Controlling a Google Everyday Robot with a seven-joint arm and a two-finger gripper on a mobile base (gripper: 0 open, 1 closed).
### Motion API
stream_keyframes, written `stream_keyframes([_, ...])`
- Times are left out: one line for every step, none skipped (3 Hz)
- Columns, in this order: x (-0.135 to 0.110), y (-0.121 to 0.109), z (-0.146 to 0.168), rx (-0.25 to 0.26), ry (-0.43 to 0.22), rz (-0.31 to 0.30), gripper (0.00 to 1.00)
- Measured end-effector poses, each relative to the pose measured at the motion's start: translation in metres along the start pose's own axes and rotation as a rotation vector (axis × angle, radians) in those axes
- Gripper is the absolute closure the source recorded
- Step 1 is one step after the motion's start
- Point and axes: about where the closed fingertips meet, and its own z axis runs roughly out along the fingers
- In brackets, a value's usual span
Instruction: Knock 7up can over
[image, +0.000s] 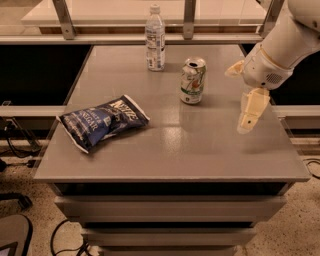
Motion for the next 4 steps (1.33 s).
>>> stream_keyframes([0.008,-0.012,0.011,-0.013,0.003,0.005,0.0])
stream_keyframes([0.009,-0.026,0.018,-0.014,-0.01,0.006,0.0])
stream_keyframes([0.006,-0.04,0.024,-0.018,-0.059,0.017,0.0])
stream_keyframes([-0.002,-0.05,0.028,-0.023,-0.114,0.025,0.0])
